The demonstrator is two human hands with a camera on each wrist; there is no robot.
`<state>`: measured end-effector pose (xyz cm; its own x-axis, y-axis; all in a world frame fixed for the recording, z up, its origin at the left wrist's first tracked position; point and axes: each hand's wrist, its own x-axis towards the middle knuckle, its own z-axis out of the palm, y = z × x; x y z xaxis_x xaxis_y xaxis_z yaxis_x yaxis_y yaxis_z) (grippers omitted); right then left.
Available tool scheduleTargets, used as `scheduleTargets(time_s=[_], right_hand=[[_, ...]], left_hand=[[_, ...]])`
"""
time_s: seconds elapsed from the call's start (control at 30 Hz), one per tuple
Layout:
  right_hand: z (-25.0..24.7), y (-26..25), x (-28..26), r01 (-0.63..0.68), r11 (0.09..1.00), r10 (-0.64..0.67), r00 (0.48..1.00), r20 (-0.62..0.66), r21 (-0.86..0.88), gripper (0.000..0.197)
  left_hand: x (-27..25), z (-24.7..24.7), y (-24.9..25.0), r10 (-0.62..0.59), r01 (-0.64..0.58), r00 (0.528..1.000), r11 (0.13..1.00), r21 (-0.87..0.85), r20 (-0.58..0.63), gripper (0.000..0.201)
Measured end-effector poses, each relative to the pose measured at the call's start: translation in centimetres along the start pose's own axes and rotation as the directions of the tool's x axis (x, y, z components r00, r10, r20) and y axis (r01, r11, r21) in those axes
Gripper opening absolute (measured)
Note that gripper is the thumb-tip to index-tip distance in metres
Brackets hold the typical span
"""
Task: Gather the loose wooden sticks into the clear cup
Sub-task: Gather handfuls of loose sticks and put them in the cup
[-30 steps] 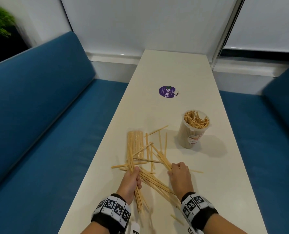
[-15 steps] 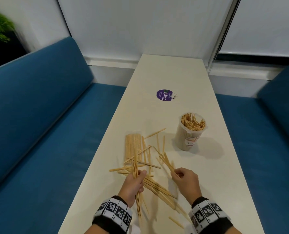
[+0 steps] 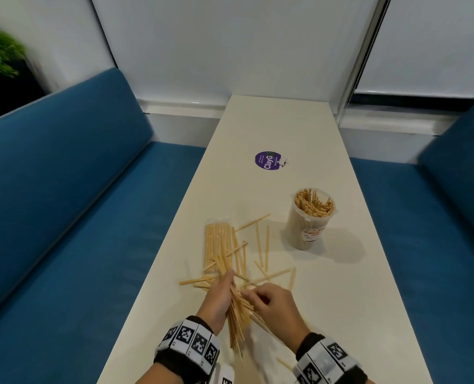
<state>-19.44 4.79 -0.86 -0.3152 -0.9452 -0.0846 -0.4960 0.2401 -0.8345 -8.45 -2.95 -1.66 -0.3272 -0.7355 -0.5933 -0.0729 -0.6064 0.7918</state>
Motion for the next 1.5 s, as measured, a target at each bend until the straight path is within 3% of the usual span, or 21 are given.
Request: scheduleTargets(time_s=[0.1,0.2,0.3,0.4,0.53,0.63,0.8,1.0,1.17,1.3,1.5], right_hand=[[0.3,2.5,-0.1,-0.030,0.964,0.050,0.996,0.068,-0.265,0.029],[0.9,4.1,-0.6,0.051,0.888,0.042,0.981,0.192,-0.457,0.028],[1.3,4.5,-0.6,0.031,0.881,0.038,0.990,0.137,-0.472,0.026],[1.5,4.6,-0.5,-0.011,0.880,0.071,0.991,0.110,-0.474,0.023],[0.6,4.6,-0.6,-0.079,0.905,0.133,0.986,0.103,-0.418,0.017],[-0.6,4.1,-0.6,-0.169,0.950,0.190,0.980,0.055,-0.261,0.017],[-2.4,2.4,-0.8,-0.214,0.977,0.214,0.977,-0.013,0.028,0.026],[-2.2,1.3,-0.9,-0.214,0.963,0.223,0.974,-0.038,0.163,0.007],[-2.1,0.8,-1.0,-0.167,0.970,0.181,0.982,-0.063,0.177,0.017],[-1.9,0.6,-1.0,-0.130,0.973,0.134,0.991,-0.006,0.193,0.003],[-1.8,1.0,-1.1,-0.165,0.969,0.171,0.985,-0.017,0.182,0.004]], left_hand=[[0.2,-1.1,-0.5,-0.007,0.009,0.999,0.999,0.041,-0.049,0.038],[0.1,-1.4,-1.0,-0.027,0.027,0.999,1.000,-0.004,-0.039,0.038],[-0.2,-1.3,-1.1,-0.041,0.041,0.999,0.994,-0.102,0.006,0.032],[0.2,-1.5,-1.6,-0.021,0.022,1.000,0.996,-0.091,0.019,0.028],[0.4,-1.9,-2.0,-0.031,0.030,0.999,0.997,-0.077,-0.012,0.018],[0.5,-2.0,-2.3,-0.045,0.044,0.997,0.999,-0.010,-0.057,0.019],[0.6,-1.2,-2.2,-0.043,0.055,0.994,0.991,0.124,-0.098,0.034],[-0.3,1.4,-0.7,-0.071,0.066,0.997,0.990,0.126,0.038,0.067],[-0.7,2.3,0.9,-0.180,0.172,0.977,0.982,0.079,0.117,0.051],[-0.8,2.4,1.2,-0.280,0.296,0.939,0.954,-0.053,0.199,0.048],[-1.1,1.4,1.7,-0.193,0.218,0.962,0.969,-0.117,0.193,0.022]])
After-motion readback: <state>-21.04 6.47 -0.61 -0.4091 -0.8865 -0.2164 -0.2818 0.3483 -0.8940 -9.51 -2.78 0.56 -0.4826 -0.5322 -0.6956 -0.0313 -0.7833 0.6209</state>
